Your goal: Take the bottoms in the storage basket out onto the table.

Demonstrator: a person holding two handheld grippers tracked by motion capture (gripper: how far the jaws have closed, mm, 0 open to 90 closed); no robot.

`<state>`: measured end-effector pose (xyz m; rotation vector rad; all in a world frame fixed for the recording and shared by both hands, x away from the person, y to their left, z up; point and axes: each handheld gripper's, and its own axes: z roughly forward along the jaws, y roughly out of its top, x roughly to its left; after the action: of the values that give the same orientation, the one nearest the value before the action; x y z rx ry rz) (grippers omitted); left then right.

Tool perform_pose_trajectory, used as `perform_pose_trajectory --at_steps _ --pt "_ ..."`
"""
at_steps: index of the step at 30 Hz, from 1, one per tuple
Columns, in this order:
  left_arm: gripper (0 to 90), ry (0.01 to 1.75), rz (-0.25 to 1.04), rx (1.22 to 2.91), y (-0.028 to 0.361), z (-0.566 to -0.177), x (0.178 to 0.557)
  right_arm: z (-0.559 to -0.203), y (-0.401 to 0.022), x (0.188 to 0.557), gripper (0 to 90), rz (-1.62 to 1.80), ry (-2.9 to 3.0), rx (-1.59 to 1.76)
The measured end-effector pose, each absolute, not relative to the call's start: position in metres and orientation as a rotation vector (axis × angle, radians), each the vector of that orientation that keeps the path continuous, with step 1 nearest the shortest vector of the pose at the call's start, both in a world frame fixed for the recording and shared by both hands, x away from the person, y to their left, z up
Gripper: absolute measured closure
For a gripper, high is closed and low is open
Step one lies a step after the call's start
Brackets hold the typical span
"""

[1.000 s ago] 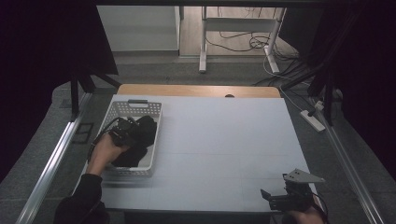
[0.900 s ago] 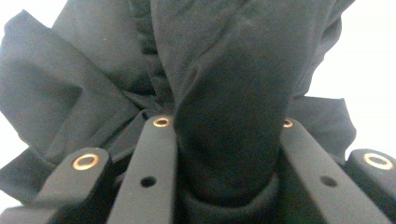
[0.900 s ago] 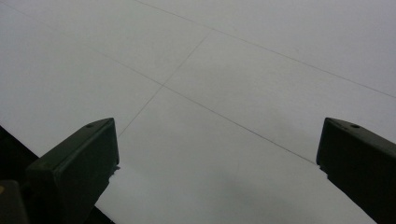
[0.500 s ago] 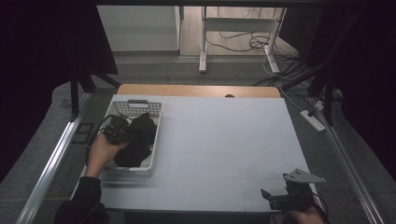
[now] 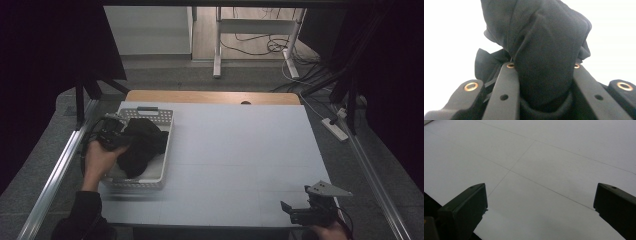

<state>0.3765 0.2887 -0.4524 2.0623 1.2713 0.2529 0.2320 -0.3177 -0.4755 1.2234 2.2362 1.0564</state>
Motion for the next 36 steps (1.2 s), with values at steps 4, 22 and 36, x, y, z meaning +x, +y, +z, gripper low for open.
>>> perform_pose_trajectory --at_steps 4,22,36 --pt "75.7 1.248 0.263 2.019 0.293 -0.442 0.373 -0.476 -0.317 0.232 0.0 1.046 2.244 1.215" --pt "76.6 1.19 0.342 1.956 0.302 -0.403 0.367 -0.476 -0.317 0.233 0.0 1.04 2.246 1.221" --pt "76.5 1.147 0.387 1.944 0.3 -0.367 0.367 -0.476 -0.317 0.233 0.0 1.045 2.238 1.23"
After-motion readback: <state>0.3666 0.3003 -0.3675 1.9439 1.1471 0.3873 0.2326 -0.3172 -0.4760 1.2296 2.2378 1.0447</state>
